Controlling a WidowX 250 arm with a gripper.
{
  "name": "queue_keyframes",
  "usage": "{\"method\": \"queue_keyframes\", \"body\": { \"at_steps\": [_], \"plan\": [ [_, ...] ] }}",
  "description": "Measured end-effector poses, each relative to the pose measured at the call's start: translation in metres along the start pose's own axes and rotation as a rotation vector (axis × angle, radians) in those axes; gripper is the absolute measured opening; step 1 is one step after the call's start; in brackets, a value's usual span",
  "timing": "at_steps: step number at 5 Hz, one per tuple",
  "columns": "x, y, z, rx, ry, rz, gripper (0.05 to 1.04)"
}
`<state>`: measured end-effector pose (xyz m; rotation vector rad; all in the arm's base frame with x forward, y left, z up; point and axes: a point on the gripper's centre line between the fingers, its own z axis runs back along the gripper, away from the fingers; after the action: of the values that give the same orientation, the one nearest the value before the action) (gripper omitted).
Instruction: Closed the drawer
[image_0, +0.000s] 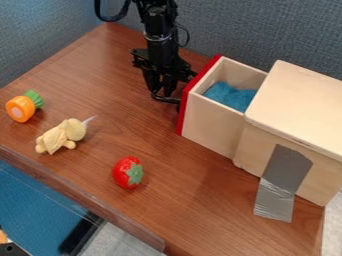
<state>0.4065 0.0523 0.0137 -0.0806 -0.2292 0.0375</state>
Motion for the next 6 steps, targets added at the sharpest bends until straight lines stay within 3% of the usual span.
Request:
{"method": "queue_keyframes", "body": {
  "at_steps": [1,2,3,6],
  "plan": [
    [-0.004,-0.015,-0.005,-0.036,0.001,-0.011,0.161],
    [-0.007,-0.042,-0.007,-0.072,0.004,-0.042,0.123],
    [-0.013,-0.068,-0.009,-0.113,0.009,-0.060,0.122],
    [-0.018,-0.096,-0.011,-0.146,0.018,-0.104,0.122]
  ]
}}
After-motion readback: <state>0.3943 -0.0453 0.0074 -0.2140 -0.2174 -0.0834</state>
